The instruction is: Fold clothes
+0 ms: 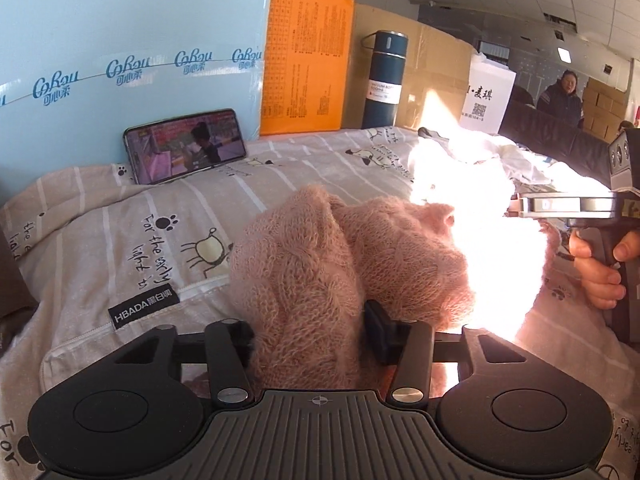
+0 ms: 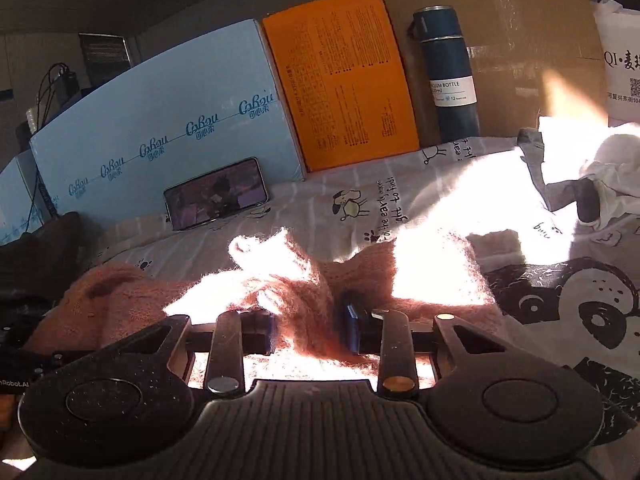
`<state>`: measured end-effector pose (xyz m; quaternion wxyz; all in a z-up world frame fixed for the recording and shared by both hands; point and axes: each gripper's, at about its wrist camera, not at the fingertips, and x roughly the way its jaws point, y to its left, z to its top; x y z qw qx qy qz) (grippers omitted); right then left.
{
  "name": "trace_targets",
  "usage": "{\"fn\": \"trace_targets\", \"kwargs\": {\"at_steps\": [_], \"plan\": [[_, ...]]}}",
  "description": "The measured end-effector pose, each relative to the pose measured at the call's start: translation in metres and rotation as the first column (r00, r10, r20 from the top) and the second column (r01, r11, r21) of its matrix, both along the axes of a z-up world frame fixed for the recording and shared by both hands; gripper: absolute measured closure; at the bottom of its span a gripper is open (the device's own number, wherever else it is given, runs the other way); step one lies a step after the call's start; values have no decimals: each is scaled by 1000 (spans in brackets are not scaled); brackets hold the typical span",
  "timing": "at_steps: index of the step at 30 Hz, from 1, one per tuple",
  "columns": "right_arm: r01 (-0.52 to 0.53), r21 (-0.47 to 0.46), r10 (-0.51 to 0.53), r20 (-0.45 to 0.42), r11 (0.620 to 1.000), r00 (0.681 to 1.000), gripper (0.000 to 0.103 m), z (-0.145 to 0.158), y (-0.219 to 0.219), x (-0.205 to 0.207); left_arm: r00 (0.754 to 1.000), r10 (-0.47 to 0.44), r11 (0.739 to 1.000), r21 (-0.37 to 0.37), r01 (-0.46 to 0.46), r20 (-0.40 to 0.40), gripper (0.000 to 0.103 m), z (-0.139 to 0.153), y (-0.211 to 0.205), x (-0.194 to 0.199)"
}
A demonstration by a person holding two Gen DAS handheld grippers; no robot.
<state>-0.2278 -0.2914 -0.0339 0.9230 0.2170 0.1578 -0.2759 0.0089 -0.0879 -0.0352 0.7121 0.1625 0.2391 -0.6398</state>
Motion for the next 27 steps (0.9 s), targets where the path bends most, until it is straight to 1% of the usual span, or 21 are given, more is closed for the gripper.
{"fn": "trace_targets", "kwargs": {"at_steps": [1, 2, 3, 5, 6, 8, 10, 12, 13, 14, 16, 17, 19, 21, 22, 23, 24, 25, 26, 27], "plan": [[9, 2, -9, 32, 1000, 999, 84, 1, -1, -4, 1000, -2, 1000, -11, 2, 19, 74, 1, 1, -3], [20, -1, -20, 62, 1000, 998, 84, 3, -1, -8, 1000, 2, 1000, -28, -1, 31, 76, 4, 3, -4], [39, -25, -37, 88, 999, 995, 84, 6, 0, -11, 999, 14, 999, -46, -12, 38, 78, 7, 5, -3], [84, -60, -75, 144, 995, 987, 85, 14, 0, -18, 998, 42, 996, -80, -38, 48, 78, 12, 9, 0], [112, -58, -100, 178, 992, 979, 86, 20, -3, -23, 997, 63, 993, -98, -58, 52, 79, 16, 12, 3], [174, -46, -157, 249, 984, 956, 87, 35, -13, -33, 992, 105, 987, -129, -96, 65, 79, 21, 17, 8], [237, -25, -218, 316, 971, 923, 88, 51, -26, -43, 984, 160, 976, -160, -145, 83, 79, 28, 22, 14], [292, -3, -272, 357, 956, 894, 89, 63, -43, -50, 973, 214, 963, -184, -197, 82, 79, 33, 28, 23], [308, 23, -295, 364, 951, 884, 89, 66, -52, -52, 967, 243, 955, -191, -225, 74, 79, 35, 31, 29], [321, 50, -316, 368, 946, 874, 89, 68, -60, -54, 962, 268, 948, -197, -252, 60, 79, 36, 33, 35], [333, 101, -346, 365, 938, 864, 89, 61, -72, -55, 951, 308, 933, -199, -299, 19, 78, 37, 38, 45], [338, 125, -360, 360, 933, 861, 89, 57, -78, -55, 950, 312, 934, -185, -306, 1, 78, 36, 37, 49], [361, 172, -398, 300, 917, 867, 89, 39, -88, -51, 950, 310, 939, -151, -309, -18, 77, 32, 32, 54], [392, 215, -436, 225, 894, 871, 89, 22, -98, -45, 955, 295, 949, -108, -295, -11, 74, 24, 25, 53], [404, 229, -448, 195, 886, 872, 89, 17, -102, -44, 957, 291, 953, -92, -290, -3, 74, 20, 22, 52], [416, 242, -459, 165, 877, 873, 89, 12, -107, -43, 956, 293, 952, -88, -292, 5, 74, 18, 21, 51], [426, 254, -469, 141, 868, 872, 88, 8, -110, -43, 954, 298, 951, -89, -296, 12, 71, 17, 20, 51], [436, 259, -481, 143, 862, 865, 85, 7, -110, -45, 953, 303, 950, -90, -300, 19, 69, 16, 19, 51], [464, 240, -505, 150, 852, 850, 83, 8, -108, -48, 951, 308, 947, -96, -305, 22, 66, 16, 20, 51], [492, 222, -529, 158, 842, 834, 81, 9, -106, -50, 947, 319, 944, -101, -315, 26, 58, 16, 21, 51]]}}
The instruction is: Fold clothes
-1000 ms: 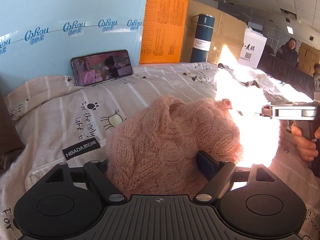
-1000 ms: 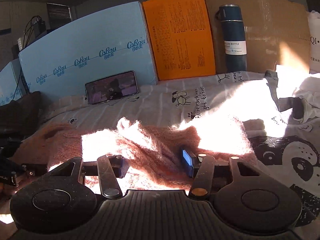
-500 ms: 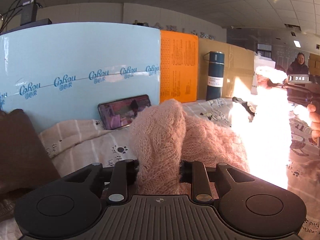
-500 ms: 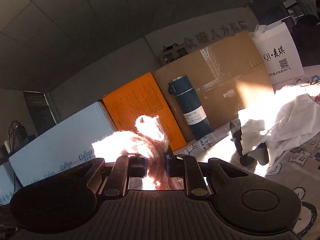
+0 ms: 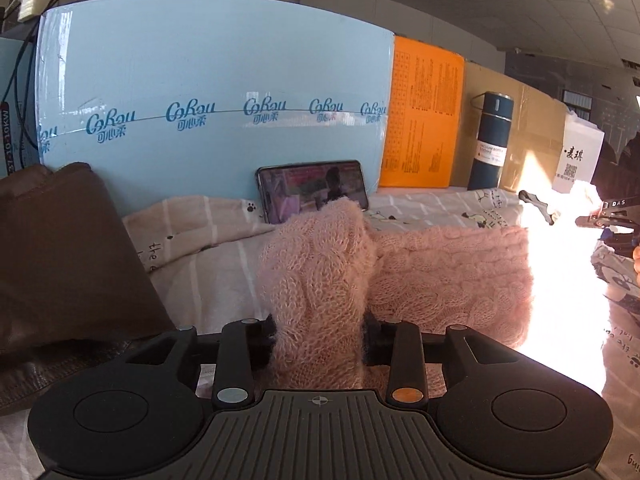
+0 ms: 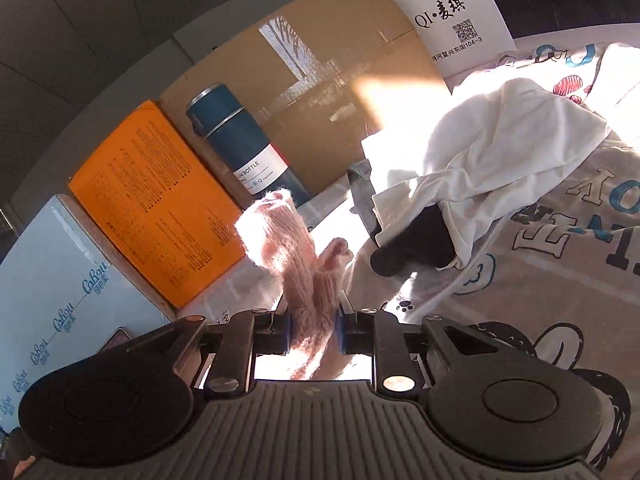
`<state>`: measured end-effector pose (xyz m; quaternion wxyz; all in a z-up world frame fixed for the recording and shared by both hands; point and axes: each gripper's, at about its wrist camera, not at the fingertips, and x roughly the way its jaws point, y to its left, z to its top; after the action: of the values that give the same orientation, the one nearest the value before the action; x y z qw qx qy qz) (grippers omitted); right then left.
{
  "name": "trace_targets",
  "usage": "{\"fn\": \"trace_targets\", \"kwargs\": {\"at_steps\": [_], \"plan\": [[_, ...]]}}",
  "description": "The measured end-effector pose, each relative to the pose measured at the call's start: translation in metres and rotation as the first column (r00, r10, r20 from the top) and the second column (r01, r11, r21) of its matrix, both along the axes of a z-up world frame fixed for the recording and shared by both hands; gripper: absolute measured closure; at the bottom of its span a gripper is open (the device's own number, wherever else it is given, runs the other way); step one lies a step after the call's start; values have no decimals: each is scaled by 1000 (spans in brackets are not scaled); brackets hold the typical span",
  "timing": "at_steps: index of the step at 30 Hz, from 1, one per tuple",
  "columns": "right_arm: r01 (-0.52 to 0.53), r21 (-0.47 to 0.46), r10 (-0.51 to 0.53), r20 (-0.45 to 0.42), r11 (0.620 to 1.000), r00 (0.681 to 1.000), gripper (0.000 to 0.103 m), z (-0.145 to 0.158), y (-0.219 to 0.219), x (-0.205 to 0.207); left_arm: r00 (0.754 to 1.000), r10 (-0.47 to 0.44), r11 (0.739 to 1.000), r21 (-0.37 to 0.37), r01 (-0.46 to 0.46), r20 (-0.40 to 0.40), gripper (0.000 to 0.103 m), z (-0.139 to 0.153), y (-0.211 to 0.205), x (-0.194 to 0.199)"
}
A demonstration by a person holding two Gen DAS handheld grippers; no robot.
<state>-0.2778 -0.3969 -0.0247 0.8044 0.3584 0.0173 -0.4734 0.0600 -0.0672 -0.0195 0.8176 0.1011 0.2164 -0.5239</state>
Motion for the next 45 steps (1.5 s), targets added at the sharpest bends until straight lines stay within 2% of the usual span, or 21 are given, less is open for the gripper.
{"fn": "trace_targets", "kwargs": {"at_steps": [2, 3, 4, 6, 9, 12, 15, 19, 21, 25, 28, 29, 31, 32, 33, 34, 41, 43, 45], "plan": [[64, -40, -64, -4, 997, 998, 67, 3, 4, -5, 999, 29, 999, -22, -29, 15, 47, 0, 3, 0], [96, -60, -97, -6, 994, 995, 54, 4, 6, -8, 999, 35, 999, -40, -34, 19, 41, 2, 6, 0], [127, -77, -128, -4, 989, 992, 50, 5, 8, -10, 999, 39, 998, -58, -38, 22, 38, 3, 8, 0], [170, -82, -169, 17, 982, 986, 47, 6, 6, -17, 998, 48, 995, -90, -45, 31, 25, 5, 13, 0], [196, -101, -192, 43, 975, 980, 35, 8, 8, -23, 997, 58, 992, -118, -52, 47, 19, 8, 15, 0], [145, -147, -139, 55, 978, 989, 20, 11, 17, -22, 997, 53, 991, -129, -46, 51, 14, 8, 15, 1], [74, -190, -64, 56, 979, 996, 15, 14, 26, -18, 997, 47, 990, -136, -38, 65, 14, 10, 15, 1], [-74, -205, 76, 4, 976, 997, 9, 15, 32, -4, 987, 66, 992, -116, -49, 148, 14, 28, 8, -7], [-137, -196, 134, -27, 971, 991, 9, 14, 34, 4, 986, 45, 997, -69, -34, 162, 14, 33, -5, -9], [-186, -188, 177, -62, 965, 982, 8, 12, 36, 12, 985, -24, 999, 47, 16, 173, 14, 38, -33, -11], [-188, -176, 180, -63, 966, 982, 7, 12, 35, 12, 984, -138, 977, 177, 117, 111, 15, 25, -55, -10], [-188, -171, 180, -62, 967, 982, 7, 11, 34, 11, 983, -152, 973, 191, 131, 100, 17, 21, -56, -11], [-190, -160, 182, -64, 969, 981, 7, 10, 32, 10, 982, -168, 967, 209, 147, 88, 46, 15, -56, -12], [-192, -157, 184, -66, 969, 981, 7, 10, 32, 10, 981, -170, 968, 202, 148, 94, 67, 15, -53, -14], [-196, -155, 187, -71, 968, 980, 7, 9, 32, 11, 980, -169, 971, 189, 147, 106, 82, 16, -48, -16], [-200, -156, 190, -77, 967, 979, 7, 9, 32, 12, 979, -167, 974, 176, 145, 118, 88, 17, -43, -18], [-250, -178, 228, -134, 952, 964, 7, 7, 37, 21, 966, -167, 986, 38, 163, 196, 89, 30, -7, -48], [-301, -195, 274, -155, 933, 949, 7, 7, 41, 26, 966, -176, 984, -3, 179, 191, 89, 30, 4, -58], [-370, -234, 334, -181, 899, 925, 6, 8, 49, 32, 964, -189, 980, -23, 197, 186, 89, 27, 10, -64]]}}
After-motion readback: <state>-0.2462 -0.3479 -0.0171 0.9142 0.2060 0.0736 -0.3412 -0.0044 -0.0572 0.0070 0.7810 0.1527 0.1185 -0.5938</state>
